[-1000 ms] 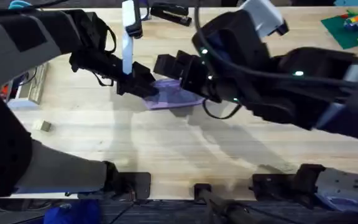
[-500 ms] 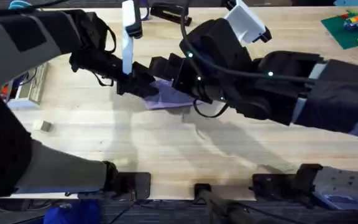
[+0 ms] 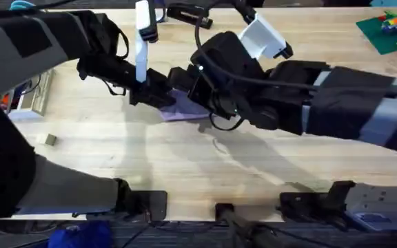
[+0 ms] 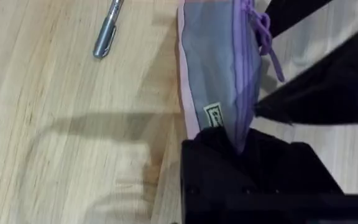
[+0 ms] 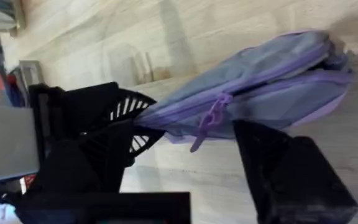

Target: Unzip the bag, pick up the pens from the table one at a time and place them inside, then zip the bag closed.

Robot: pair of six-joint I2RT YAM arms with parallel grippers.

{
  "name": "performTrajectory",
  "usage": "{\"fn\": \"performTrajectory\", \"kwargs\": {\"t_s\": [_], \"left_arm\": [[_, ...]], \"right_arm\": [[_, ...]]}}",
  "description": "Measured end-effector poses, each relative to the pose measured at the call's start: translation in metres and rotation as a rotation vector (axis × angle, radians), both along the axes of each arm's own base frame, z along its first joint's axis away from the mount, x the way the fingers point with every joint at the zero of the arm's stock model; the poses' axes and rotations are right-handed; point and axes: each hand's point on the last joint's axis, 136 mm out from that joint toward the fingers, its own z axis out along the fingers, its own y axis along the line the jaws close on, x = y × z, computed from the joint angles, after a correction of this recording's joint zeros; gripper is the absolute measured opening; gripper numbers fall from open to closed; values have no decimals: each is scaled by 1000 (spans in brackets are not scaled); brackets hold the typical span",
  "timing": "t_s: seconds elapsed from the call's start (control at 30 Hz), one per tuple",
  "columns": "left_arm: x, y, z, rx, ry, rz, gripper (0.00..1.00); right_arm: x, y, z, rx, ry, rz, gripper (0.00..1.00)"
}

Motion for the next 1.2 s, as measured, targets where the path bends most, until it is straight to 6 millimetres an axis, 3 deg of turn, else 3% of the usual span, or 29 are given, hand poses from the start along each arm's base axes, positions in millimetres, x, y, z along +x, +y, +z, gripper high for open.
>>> {"fn": "performTrajectory", "kwargs": {"t_s": [0.27,0.5,0.6,0.8,0.9,1.2], "left_arm": [[1,0,0,0,-2,0,42],[1,0,0,0,-3,0,42],[1,0,0,0,-3,0,42],[1,0,0,0,-3,0,42],[1,0,0,0,-3,0,42],[1,0,0,0,-3,0,42]], "right_arm": [[2,-2,-2,2,6,-32,585],[3,-2,-3,3,6,-40,500],[2,-5,-5,-8,14,-46,367],[1,-8,-7,-16,26,-55,198],[1,-8,-7,-14,27,-58,51],[1,-8,-7,-14,27,-58,32]]}}
